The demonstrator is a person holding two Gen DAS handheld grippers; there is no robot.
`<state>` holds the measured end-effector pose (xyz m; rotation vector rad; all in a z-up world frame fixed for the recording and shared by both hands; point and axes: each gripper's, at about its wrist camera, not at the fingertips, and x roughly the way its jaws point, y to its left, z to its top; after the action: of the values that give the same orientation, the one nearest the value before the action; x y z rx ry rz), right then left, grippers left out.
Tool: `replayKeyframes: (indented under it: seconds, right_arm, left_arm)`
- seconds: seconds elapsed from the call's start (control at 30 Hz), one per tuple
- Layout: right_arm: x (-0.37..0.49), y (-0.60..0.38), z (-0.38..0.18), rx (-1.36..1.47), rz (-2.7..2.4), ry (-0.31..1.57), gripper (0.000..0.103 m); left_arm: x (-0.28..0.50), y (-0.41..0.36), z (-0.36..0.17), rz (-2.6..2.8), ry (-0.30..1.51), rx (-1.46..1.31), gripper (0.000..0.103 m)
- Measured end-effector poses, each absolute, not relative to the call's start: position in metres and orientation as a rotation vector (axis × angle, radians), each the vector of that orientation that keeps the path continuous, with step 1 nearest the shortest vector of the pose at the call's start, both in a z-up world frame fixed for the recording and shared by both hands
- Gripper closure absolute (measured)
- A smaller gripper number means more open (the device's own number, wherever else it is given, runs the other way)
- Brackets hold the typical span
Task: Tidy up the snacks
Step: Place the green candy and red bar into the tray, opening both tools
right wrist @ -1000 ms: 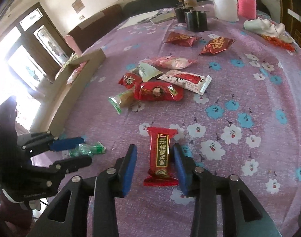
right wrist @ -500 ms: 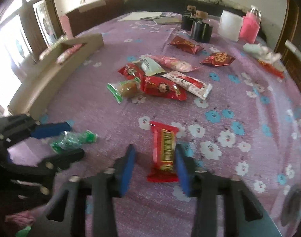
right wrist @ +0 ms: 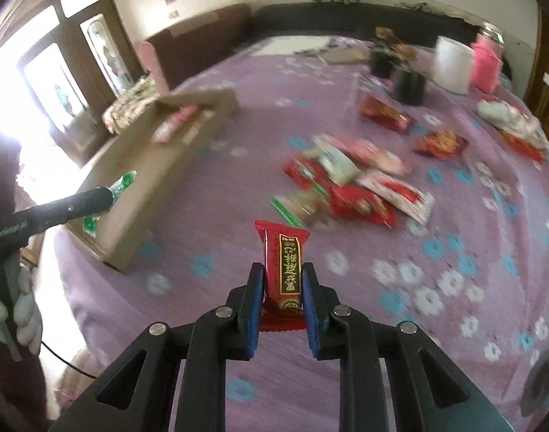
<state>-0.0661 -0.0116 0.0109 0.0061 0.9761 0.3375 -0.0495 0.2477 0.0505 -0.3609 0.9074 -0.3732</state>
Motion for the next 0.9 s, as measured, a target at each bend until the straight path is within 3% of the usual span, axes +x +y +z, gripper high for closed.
replayKeyframes:
  seconds: [0.43, 0.63, 0.9]
  right_arm:
    - [0.032, 0.112, 0.044, 0.145, 0.553, 1.006, 0.083]
    - [0.091, 0.165, 0.021, 0.148, 0.49, 1.046, 0.083]
    - [0.131, 0.189, -0.019, 0.1, 0.407, 1.099, 0.081]
  left_arm:
    - [0.048, 0.31, 0.066, -0.173, 0.909, -0.331, 0.084]
    - [0.112, 0.321, 0.031, -0.099, 0.978, -0.332, 0.084]
    - [0.134, 0.33, 0.008, -0.033, 1.002, -0.359, 0.083]
